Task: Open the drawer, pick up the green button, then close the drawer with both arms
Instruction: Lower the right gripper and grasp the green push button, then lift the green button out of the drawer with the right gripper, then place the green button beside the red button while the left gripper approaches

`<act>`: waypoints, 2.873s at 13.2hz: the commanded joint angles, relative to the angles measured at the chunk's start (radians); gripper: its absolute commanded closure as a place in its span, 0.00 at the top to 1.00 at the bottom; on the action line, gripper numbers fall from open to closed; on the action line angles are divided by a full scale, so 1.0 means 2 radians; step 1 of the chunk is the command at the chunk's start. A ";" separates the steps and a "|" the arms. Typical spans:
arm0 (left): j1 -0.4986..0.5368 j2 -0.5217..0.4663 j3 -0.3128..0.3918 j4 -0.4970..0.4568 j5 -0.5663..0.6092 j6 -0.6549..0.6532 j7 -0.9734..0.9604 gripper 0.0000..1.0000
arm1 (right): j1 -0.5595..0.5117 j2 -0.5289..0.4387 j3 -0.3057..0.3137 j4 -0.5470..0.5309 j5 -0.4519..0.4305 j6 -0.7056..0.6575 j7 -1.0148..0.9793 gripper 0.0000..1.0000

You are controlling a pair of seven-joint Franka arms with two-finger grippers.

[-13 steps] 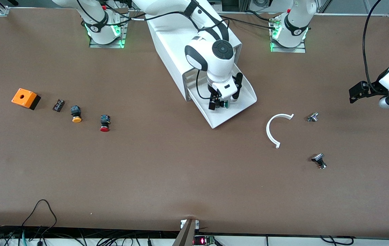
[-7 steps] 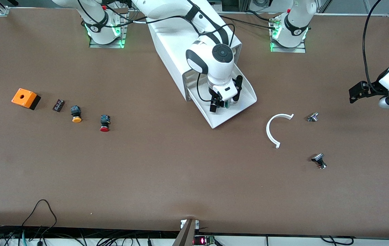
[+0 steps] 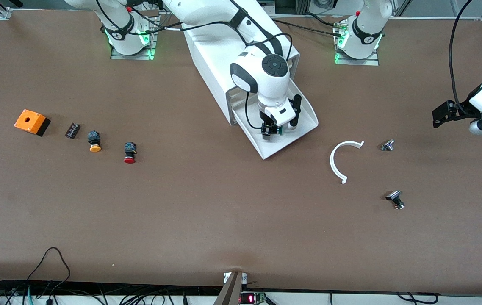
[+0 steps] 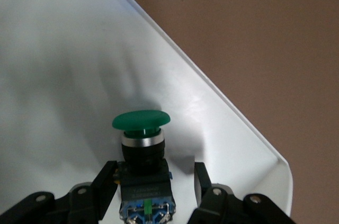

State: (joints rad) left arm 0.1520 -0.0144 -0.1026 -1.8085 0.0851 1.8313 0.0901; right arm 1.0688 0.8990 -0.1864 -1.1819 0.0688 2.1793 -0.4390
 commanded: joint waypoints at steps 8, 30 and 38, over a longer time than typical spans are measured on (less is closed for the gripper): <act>0.000 0.000 -0.001 0.000 0.007 -0.006 0.002 1.00 | 0.015 0.004 -0.033 0.015 -0.002 -0.022 0.003 0.36; 0.004 0.006 0.000 -0.034 0.008 -0.011 0.002 1.00 | -0.077 -0.199 -0.072 -0.088 0.009 -0.101 0.047 0.24; -0.001 0.015 -0.003 -0.062 -0.066 -0.004 -0.044 1.00 | -0.182 -0.226 -0.067 -0.168 0.015 -0.103 0.108 0.24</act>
State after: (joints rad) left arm 0.1581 0.0105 -0.1010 -1.9101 -0.0189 1.7961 0.0644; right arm 0.7257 0.4830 -0.3472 -1.4571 0.0919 1.9721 -0.2871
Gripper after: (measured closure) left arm 0.000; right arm 0.586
